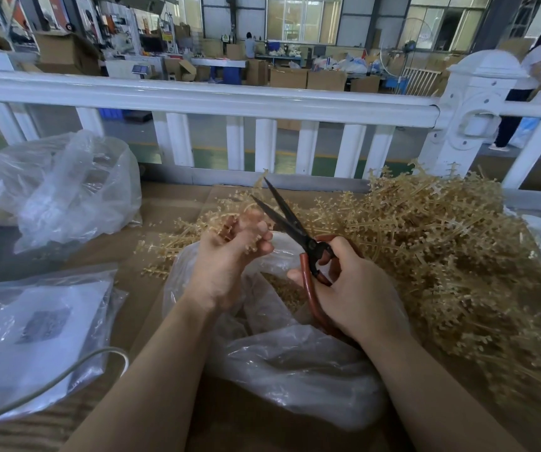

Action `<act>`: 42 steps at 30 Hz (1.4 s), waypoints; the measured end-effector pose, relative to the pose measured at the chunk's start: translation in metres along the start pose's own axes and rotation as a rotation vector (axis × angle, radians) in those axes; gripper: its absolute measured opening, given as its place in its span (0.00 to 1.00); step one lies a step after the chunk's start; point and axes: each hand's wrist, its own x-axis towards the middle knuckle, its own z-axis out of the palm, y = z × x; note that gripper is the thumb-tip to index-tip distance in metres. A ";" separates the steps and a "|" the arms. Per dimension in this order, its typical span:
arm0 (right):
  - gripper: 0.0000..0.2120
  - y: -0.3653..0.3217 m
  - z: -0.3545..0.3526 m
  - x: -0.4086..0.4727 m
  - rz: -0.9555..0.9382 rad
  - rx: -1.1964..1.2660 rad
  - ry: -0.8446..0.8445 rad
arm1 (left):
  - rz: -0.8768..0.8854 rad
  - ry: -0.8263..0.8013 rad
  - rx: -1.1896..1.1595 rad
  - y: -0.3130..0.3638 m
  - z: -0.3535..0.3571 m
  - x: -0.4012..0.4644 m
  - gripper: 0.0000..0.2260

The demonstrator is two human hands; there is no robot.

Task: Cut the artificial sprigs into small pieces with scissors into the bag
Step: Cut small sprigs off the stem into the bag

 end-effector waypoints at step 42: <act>0.31 0.003 0.005 0.005 -0.047 -0.094 0.039 | 0.053 -0.091 0.221 0.001 -0.001 -0.003 0.05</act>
